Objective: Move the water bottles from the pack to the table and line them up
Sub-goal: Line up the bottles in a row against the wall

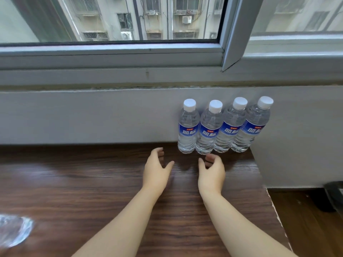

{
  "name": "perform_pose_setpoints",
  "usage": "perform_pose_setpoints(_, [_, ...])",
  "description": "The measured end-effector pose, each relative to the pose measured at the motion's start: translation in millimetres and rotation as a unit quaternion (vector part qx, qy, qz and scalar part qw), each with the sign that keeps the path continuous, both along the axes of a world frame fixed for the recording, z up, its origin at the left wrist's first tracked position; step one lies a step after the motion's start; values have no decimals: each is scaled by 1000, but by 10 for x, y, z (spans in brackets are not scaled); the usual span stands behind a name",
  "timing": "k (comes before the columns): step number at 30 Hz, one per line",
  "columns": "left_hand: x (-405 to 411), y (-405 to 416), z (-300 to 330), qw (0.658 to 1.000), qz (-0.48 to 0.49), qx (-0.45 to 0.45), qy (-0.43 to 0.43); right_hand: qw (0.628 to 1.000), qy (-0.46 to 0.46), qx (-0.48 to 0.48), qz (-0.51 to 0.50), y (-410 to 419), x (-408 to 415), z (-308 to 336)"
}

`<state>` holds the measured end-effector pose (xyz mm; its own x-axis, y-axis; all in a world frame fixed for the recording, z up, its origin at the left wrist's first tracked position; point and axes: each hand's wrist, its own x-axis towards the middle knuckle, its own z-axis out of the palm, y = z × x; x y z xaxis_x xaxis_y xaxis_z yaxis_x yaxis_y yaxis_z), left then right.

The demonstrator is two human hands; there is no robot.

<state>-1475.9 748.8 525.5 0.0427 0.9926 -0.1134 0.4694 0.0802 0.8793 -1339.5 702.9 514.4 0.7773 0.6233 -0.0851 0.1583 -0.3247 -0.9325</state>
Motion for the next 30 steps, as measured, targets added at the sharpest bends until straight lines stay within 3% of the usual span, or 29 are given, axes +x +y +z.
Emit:
perform_pose_setpoints(7, [-859, -650, 169, 997, 66, -31, -41, 978, 15, -15, 209, -226, -578, 74])
perform_pose_setpoints(15, [-2032, -1454, 256, 982, 168, -76, -44, 882, -11, -49, 468, -418, -1538, 247])
perform_pose_setpoints(23, [-3139, -1855, 244, 935, 334, -97, -64, 821, -4, -38, 569, -542, -2582, 483])
perform_pose_setpoints(30, [-4043, -1587, 359, 906, 411, -66, -77, 815, 6, -48, 577, -485, -3541, 546])
